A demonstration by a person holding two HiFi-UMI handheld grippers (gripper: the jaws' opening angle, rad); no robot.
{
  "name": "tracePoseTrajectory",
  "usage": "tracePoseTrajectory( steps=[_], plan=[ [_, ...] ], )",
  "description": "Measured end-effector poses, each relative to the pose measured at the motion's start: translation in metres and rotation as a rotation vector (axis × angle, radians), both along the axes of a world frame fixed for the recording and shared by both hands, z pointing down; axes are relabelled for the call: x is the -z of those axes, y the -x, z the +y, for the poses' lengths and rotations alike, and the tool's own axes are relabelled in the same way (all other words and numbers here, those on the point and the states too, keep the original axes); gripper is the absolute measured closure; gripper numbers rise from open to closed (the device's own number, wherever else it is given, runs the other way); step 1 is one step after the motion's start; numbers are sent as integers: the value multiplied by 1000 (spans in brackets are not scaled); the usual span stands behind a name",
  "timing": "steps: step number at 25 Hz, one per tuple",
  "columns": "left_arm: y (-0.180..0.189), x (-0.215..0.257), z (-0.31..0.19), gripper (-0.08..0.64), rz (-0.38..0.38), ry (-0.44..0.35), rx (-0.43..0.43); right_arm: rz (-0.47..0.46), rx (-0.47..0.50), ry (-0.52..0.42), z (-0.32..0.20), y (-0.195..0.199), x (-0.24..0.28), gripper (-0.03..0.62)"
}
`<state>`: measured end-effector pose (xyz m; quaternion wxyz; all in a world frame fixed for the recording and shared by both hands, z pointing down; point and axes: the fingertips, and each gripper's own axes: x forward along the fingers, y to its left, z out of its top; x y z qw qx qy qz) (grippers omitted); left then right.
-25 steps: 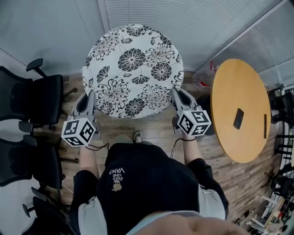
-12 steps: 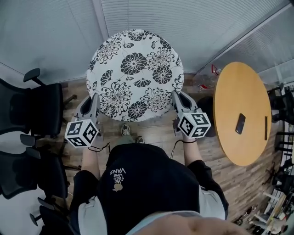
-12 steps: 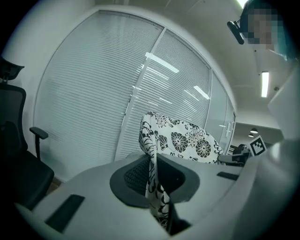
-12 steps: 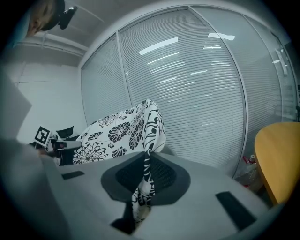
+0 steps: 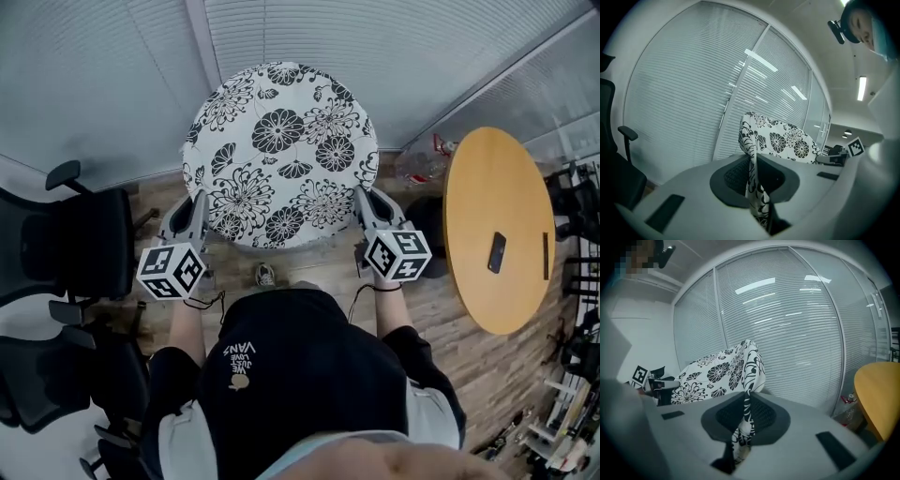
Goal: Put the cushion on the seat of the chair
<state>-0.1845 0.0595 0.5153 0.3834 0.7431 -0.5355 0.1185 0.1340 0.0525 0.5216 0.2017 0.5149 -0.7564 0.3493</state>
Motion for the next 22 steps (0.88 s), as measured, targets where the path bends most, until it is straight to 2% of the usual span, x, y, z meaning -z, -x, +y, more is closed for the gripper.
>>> tracePoseTrajectory(
  steps=[10,22],
  plan=[
    [3,5,-1,524,-10,-6,0,-11,-15,-4,3,-2,2,558],
    [-1,4,2,524,-19,-1,20,-20,14,0,-1,-1,-2,558]
  ],
)
